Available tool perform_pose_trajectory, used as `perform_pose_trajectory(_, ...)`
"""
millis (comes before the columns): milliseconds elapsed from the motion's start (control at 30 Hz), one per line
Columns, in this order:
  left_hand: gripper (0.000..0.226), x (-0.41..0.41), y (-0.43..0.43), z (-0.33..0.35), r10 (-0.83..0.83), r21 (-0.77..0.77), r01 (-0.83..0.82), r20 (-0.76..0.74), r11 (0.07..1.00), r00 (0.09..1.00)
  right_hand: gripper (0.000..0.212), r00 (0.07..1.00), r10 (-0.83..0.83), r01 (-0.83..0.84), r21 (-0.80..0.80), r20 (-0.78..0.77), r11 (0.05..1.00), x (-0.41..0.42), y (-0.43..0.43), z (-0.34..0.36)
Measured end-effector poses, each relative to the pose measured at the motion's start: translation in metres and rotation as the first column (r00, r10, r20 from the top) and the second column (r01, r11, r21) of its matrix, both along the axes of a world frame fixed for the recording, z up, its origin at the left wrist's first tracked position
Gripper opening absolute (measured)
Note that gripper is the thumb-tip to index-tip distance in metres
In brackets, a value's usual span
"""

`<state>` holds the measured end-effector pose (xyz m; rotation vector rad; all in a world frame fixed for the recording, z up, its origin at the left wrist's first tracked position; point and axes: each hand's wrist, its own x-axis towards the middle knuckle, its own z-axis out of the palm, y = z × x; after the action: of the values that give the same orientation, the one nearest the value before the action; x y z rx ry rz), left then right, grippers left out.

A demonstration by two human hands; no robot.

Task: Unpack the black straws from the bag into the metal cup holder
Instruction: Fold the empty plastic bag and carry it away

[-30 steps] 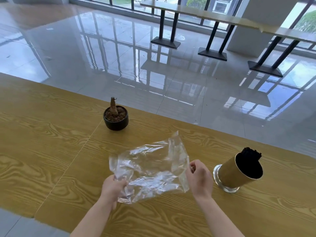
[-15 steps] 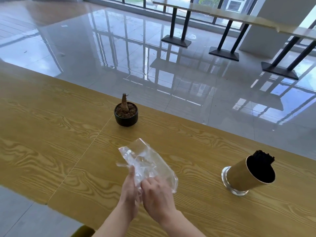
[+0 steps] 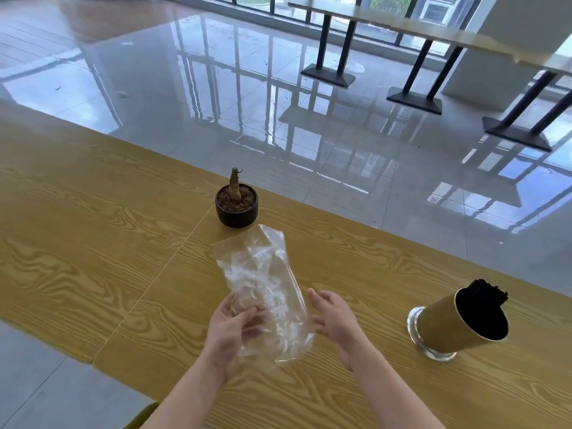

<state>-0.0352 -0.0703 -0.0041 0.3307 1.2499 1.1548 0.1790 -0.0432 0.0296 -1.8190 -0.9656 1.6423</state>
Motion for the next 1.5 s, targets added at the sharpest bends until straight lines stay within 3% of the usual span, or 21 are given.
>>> perform_pose_trajectory(33, 0.046, -0.003, 0.0, 0.004, -0.018, 0.025, 0.017, 0.011, 1.0, 1.0, 0.058, 0.992, 0.01, -0.017, -0.05, -0.127, 0.999, 0.0, 0.004, 0.0)
perform_pose_trajectory(100, 0.042, -0.007, -0.001, 0.012, -0.052, 0.057, 0.054, -0.036, 0.997, 0.998, 0.045, 0.981, 0.052, -0.052, 0.004, -0.187, 0.999, -0.007, 0.005, -0.001)
perform_pose_trajectory(200, 0.036, -0.017, -0.008, 0.019, -0.031, 0.05, 0.039, -0.155, 0.998, 0.987, 0.022, 0.999, -0.001, 0.009, 0.157, -0.049, 0.988, -0.026, 0.002, -0.006)
perform_pose_trajectory(267, 0.035, -0.026, -0.017, 0.016, 0.031, 0.043, -0.018, -0.323, 0.999, 0.946, 0.015, 0.999, 0.0, -0.012, 0.238, 0.051, 0.971, -0.034, 0.0, -0.009)
perform_pose_trajectory(433, 0.03, -0.048, -0.063, 0.011, 0.195, 0.078, -0.187, -0.602, 0.979, 0.774, 0.016, 0.927, 0.184, -0.308, 0.382, 0.327, 0.871, -0.063, -0.01, -0.008)
perform_pose_trajectory(667, 0.03, -0.088, -0.153, 0.01, 0.441, 0.073, -0.499, -0.59, 0.863, 0.676, 0.022, 0.852, 0.384, -0.52, 0.484, 0.356, 0.704, -0.125, -0.056, -0.004)
perform_pose_trajectory(733, 0.027, -0.103, -0.18, 0.007, 0.483, 0.06, -0.567, -0.602, 0.822, 0.636, 0.031, 0.809, 0.442, -0.587, 0.497, 0.387, 0.639, -0.145, -0.071, -0.005)
perform_pose_trajectory(833, 0.027, -0.127, -0.216, -0.001, 0.513, 0.035, -0.636, -0.625, 0.771, 0.588, 0.044, 0.707, 0.505, -0.705, 0.539, 0.495, 0.461, -0.177, -0.096, -0.01)
perform_pose_trajectory(933, 0.029, -0.152, -0.252, -0.011, 0.517, 0.017, -0.681, -0.666, 0.732, 0.538, 0.046, 0.597, 0.551, -0.792, 0.539, 0.583, 0.289, -0.211, -0.122, -0.016)
perform_pose_trajectory(1033, 0.029, -0.177, -0.287, -0.027, 0.506, -0.015, -0.713, -0.694, 0.701, 0.513, 0.045, 0.511, 0.585, -0.839, 0.512, 0.63, 0.183, -0.244, -0.145, -0.025)
perform_pose_trajectory(1167, 0.03, -0.209, -0.326, -0.059, 0.499, -0.046, -0.732, -0.702, 0.68, 0.508, 0.042, 0.416, 0.63, -0.895, 0.416, 0.655, 0.158, -0.286, -0.173, -0.052)
perform_pose_trajectory(1500, 0.029, -0.267, -0.354, -0.195, 0.29, -0.242, -0.654, -0.749, 0.717, 0.595, 0.038, 0.303, 0.675, -0.945, 0.12, 0.673, 0.305, -0.353, -0.221, -0.206)
